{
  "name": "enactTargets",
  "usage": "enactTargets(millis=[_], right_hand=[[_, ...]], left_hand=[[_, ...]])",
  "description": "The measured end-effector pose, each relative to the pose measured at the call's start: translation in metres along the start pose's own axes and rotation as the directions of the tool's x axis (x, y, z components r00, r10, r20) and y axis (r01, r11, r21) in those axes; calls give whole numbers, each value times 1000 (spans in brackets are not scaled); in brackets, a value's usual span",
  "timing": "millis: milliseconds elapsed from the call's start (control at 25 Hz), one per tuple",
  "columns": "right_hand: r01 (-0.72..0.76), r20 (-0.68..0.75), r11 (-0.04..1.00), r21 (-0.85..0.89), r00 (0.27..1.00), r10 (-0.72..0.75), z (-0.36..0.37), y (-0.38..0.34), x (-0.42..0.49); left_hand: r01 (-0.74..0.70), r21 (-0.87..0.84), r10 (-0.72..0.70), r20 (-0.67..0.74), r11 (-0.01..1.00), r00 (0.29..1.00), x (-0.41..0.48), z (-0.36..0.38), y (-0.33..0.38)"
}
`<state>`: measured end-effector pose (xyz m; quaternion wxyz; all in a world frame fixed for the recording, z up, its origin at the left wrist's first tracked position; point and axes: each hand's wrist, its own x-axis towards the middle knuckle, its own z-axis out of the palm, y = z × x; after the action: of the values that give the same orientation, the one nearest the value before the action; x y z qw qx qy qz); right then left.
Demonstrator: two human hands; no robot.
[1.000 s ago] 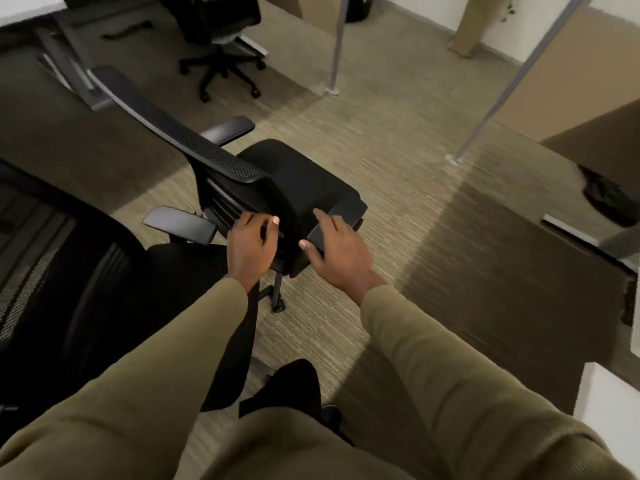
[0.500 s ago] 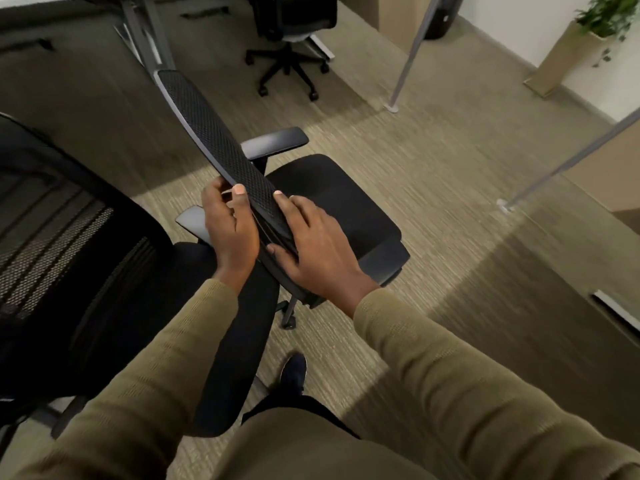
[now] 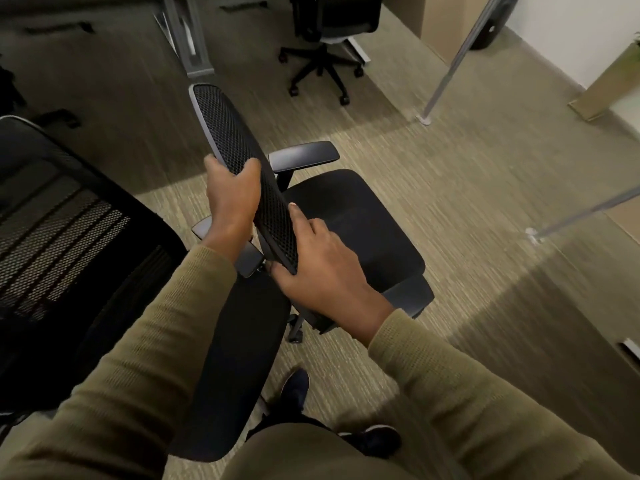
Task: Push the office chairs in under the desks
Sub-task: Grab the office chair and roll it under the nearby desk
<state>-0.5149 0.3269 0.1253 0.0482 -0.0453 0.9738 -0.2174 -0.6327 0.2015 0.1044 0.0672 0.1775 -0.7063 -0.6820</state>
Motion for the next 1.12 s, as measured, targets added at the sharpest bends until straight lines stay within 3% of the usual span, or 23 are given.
enactTargets(millis=[320, 440, 720, 1120], right_hand=[[-38, 70, 993, 114, 997, 30, -5, 1, 2], [-32, 62, 990, 136, 998, 24, -8, 9, 3], [-17, 7, 985, 173, 1000, 16, -19, 39, -11], [-83, -17, 984, 156, 996, 86, -56, 122, -45]], left_hand=[[-91, 414, 104, -10, 906, 995, 9, 6, 6], [-74, 496, 93, -13, 865, 996, 21, 16, 25], [-104, 585, 121, 11, 804, 993, 8, 44, 27], [-150, 583, 123, 86, 798, 989, -38, 127, 19]])
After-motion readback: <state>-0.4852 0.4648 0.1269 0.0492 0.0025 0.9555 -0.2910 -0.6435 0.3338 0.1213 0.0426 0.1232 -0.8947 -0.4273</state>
